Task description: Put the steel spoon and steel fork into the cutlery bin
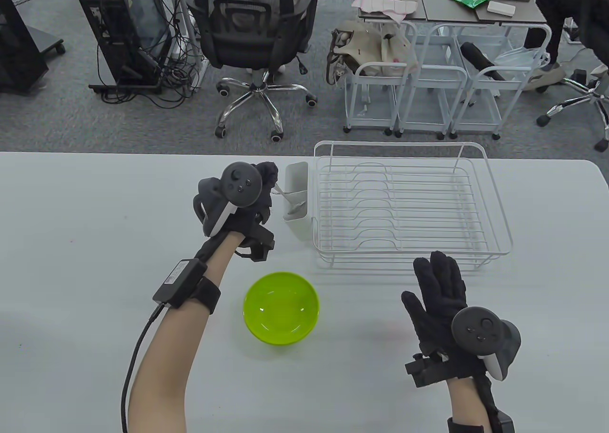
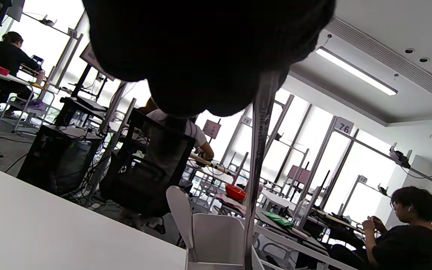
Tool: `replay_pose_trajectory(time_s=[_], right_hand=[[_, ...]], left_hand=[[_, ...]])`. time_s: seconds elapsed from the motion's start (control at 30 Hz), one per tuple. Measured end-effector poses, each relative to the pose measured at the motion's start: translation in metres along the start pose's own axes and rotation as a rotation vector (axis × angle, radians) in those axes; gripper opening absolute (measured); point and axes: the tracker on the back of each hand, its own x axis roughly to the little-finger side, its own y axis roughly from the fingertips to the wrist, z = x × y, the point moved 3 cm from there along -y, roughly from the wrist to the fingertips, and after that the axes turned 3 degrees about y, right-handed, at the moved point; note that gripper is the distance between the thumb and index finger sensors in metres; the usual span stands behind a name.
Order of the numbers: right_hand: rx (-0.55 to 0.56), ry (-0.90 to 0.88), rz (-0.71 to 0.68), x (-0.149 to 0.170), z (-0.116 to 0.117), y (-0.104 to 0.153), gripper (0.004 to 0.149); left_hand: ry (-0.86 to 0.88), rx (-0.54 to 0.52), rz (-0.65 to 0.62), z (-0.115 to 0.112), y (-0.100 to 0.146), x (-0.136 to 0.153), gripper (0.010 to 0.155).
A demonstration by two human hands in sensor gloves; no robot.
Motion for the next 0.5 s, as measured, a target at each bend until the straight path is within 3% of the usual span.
replay_pose_trajectory(time_s=[0.5], right_hand=[[-0.001, 0.0, 0.0, 0.0, -0.001, 0.0, 0.07]], left_hand=[[-0.06, 0.134, 0.114, -0.042, -0.04, 0.01, 0.044]])
